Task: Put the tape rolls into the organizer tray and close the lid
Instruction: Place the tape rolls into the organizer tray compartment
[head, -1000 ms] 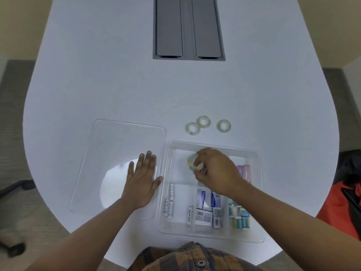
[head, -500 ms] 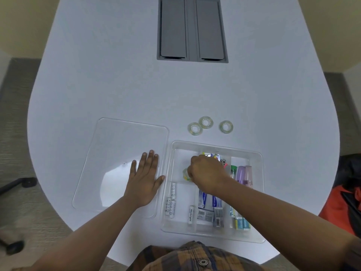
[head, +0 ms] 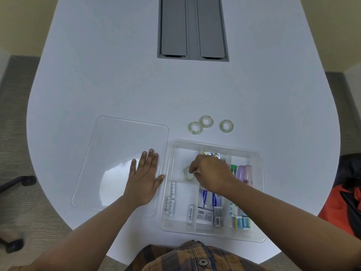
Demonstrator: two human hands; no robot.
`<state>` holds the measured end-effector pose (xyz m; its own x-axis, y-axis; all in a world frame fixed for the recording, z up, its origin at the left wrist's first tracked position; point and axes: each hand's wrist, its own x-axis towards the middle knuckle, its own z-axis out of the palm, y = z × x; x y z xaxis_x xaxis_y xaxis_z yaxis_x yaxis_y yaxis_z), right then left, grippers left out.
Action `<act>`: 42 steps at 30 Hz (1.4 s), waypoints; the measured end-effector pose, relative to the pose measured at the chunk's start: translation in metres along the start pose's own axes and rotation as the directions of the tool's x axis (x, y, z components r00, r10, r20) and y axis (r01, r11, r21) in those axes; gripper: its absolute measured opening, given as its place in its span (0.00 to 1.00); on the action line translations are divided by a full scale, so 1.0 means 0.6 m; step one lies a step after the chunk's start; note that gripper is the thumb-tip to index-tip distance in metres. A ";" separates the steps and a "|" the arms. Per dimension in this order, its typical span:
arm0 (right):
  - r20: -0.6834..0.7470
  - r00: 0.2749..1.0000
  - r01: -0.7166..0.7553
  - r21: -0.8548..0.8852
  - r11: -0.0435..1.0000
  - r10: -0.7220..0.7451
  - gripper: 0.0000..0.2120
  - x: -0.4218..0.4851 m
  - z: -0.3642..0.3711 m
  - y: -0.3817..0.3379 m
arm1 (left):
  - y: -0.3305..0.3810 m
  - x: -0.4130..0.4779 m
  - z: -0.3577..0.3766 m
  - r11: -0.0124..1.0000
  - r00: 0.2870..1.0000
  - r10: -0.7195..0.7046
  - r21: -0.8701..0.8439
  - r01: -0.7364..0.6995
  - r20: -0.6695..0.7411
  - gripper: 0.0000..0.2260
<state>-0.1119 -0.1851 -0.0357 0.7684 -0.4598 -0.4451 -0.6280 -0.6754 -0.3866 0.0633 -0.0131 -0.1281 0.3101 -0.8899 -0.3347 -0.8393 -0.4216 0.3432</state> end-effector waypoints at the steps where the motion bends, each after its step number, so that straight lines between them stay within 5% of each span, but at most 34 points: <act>1: -0.045 0.998 -0.032 0.055 0.998 0.035 0.09 0.002 -0.007 0.004 | 0.000 0.000 0.001 1.000 1.000 -0.002 0.002 0.002 0.001 0.34; 11: -0.317 0.885 -0.277 0.229 0.933 0.340 0.08 0.066 -0.108 0.131 | -0.001 -0.001 0.002 1.000 1.000 -0.006 0.017 0.006 -0.003 0.35; 21: -0.213 0.850 -0.449 0.189 0.874 0.482 0.34 0.115 -0.101 0.200 | -0.005 0.002 0.007 0.999 1.000 -0.013 0.041 0.013 -0.008 0.33; 29: -0.226 0.829 -0.495 0.134 0.859 0.512 0.29 0.130 -0.085 0.204 | -0.005 0.002 0.007 0.998 1.000 -0.007 0.058 0.008 -0.007 0.32; 36: -0.373 0.842 -0.285 0.305 0.909 0.389 0.25 0.098 -0.114 0.141 | -0.002 0.003 0.003 0.999 1.000 -0.012 0.050 0.012 0.003 0.33; 42: -0.300 0.940 -0.086 0.258 0.962 0.165 0.28 0.025 -0.090 0.036 | 0.002 0.006 -0.004 0.999 1.000 -0.003 0.039 0.003 0.000 0.34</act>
<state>-0.1071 -0.2378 -0.0070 0.6555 -0.7161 -0.2399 -0.7025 -0.4616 -0.5417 0.0646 -0.0173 -0.1272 0.3130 -0.8885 -0.3356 -0.8553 -0.4173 0.3072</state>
